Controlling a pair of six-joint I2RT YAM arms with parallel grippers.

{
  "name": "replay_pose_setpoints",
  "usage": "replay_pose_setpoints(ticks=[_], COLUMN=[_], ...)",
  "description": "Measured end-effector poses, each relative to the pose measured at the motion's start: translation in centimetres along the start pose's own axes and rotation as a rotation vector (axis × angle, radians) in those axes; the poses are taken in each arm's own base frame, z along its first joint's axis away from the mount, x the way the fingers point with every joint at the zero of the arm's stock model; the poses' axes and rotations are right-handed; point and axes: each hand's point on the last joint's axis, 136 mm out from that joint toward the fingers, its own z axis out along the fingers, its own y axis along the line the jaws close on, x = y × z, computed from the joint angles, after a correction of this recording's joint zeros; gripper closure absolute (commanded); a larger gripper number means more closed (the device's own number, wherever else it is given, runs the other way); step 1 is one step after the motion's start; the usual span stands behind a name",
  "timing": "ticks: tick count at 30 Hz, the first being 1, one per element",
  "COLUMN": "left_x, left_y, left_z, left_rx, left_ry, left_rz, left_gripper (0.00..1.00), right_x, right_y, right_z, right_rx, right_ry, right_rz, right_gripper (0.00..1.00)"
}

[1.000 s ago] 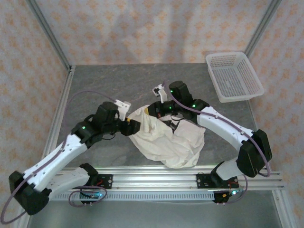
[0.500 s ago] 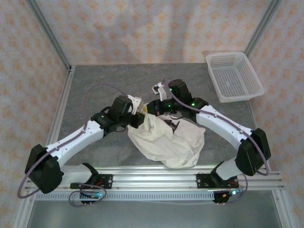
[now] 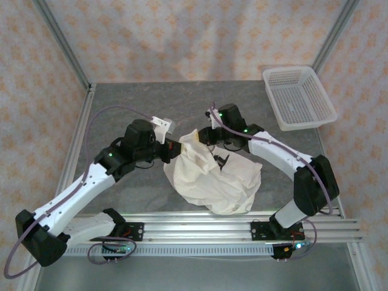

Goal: Fold the inside-out t-shirt

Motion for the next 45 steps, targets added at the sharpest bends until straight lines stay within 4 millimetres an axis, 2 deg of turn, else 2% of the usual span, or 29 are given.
replay_pose_setpoints(ticks=[3,6,9,12,14,16,19,21,22,23,25,26,27,30,32,34,36,39,41,43,45], left_x=[-0.4,-0.3,0.1,0.4,0.5,0.5,0.5,0.5,0.4,0.4,0.5,0.6,0.6,1.0,1.7,2.3,2.6,2.7,3.3,4.2,4.9], left_y=[-0.6,-0.5,-0.3,0.1,0.2,0.3,0.2,0.2,0.2,0.2,0.3,0.7,1.1,3.6,5.5,6.1,5.9,6.1,8.0,9.7,11.3], left_z=[-0.9,-0.8,-0.1,0.5,0.8,0.9,0.9,0.8,0.8,0.7,0.4,0.2,0.0,-0.7,-0.5,0.5,1.7,3.2,4.0,4.3,3.8], left_rx=[0.017,0.016,0.013,0.005,0.002,0.002,0.002,0.002,0.002,0.001,-0.009,-0.033,-0.06,-0.209,-0.301,-0.32,-0.296,-0.286,-0.344,-0.401,-0.458], left_ry=[-0.025,-0.019,0.004,0.023,0.032,0.034,0.034,0.032,0.032,0.03,0.029,0.027,0.027,0.03,0.065,0.103,0.126,0.127,0.134,0.151,0.163], left_rz=[0.002,-0.011,-0.025,-0.033,-0.036,-0.041,-0.048,-0.054,-0.055,-0.055,-0.052,-0.05,-0.043,-0.012,0.016,0.041,0.06,0.077,0.068,0.057,0.044], left_gripper=[1.0,1.0,1.0,1.0,1.0,1.0,1.0,1.0,1.0,1.0,1.0,1.0,1.0,1.0,1.0,1.0,0.99,0.86,0.74,0.56,0.39], right_x=[0.8,2.4,3.0,3.6,3.9,3.6,3.4,3.5,3.6,3.7,3.9,4.1,4.2,4.4,4.4,4.5,5.0,5.8,5.7,5.0,4.0], right_y=[-1.9,-1.6,1.6,7.1,9.7,11.1,11.6,11.2,11.0,10.7,10.5,10.5,10.7,12.0,13.5,14.5,14.4,13.5,13.6,13.7,13.8], right_z=[-0.5,-3.3,-7.4,-10.2,-10.6,-10.3,-7.9,-5.7,-4.5,-3.5,-2.3,-2.0,-2.0,-2.9,-4.4,-6.1,-6.8,-6.6,-6.8,-7.3,-8.0], right_rx=[0.083,0.118,0.083,-0.048,-0.124,-0.159,-0.151,-0.123,-0.108,-0.094,-0.085,-0.092,-0.107,-0.196,-0.276,-0.338,-0.363,-0.372,-0.392,-0.409,-0.424], right_ry=[-0.014,-0.07,-0.208,-0.339,-0.38,-0.405,-0.377,-0.331,-0.309,-0.29,-0.262,-0.249,-0.241,-0.223,-0.227,-0.237,-0.234,-0.22,-0.221,-0.241,-0.272], right_rz=[0.012,0.005,-0.076,-0.187,-0.23,-0.256,-0.29,-0.309,-0.317,-0.321,-0.325,-0.325,-0.32,-0.29,-0.266,-0.234,-0.184,-0.087,-0.032,0.01,0.052], right_gripper=[0.57,0.54,0.53,0.42,0.33,0.3,0.31,0.34,0.44,0.62,0.86,0.95,0.99,1.0,1.0,1.0,1.0,1.0,1.0,1.0,1.0])
